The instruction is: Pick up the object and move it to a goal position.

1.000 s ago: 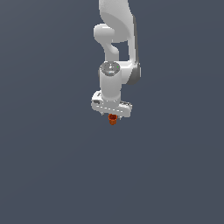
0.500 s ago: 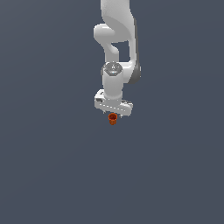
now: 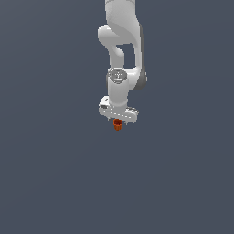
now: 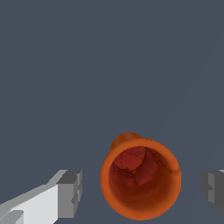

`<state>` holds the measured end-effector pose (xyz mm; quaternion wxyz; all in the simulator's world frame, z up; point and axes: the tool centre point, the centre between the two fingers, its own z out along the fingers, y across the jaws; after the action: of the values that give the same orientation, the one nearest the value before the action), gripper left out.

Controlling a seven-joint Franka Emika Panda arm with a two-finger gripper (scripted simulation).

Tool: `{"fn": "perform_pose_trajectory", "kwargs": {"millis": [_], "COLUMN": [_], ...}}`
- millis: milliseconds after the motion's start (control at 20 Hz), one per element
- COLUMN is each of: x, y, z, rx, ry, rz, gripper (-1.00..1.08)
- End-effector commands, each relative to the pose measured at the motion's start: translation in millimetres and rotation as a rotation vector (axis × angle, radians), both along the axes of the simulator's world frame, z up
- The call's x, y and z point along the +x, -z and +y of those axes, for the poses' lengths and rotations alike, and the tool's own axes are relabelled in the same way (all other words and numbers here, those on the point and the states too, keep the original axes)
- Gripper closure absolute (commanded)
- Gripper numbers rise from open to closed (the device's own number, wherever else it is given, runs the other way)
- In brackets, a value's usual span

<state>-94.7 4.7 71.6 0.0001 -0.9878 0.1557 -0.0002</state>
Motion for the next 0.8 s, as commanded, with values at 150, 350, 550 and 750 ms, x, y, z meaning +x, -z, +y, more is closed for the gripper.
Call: {"fn": "perform_pose_trajectory", "kwargs": {"millis": [150, 350, 550, 750], "x": [-1.2, -1.0, -0.9, -0.9], "y": [24.3, 32.6, 33.6, 33.6], "z": [0.1, 0.1, 0.1, 0.1], "rx": [0.0, 0.0, 0.0, 0.0], "ry": [0.001, 0.002, 0.002, 0.002], "rz": [0.001, 0.0, 0.0, 0.0], "gripper": [-0.92, -0.92, 1.08, 1.08]}}
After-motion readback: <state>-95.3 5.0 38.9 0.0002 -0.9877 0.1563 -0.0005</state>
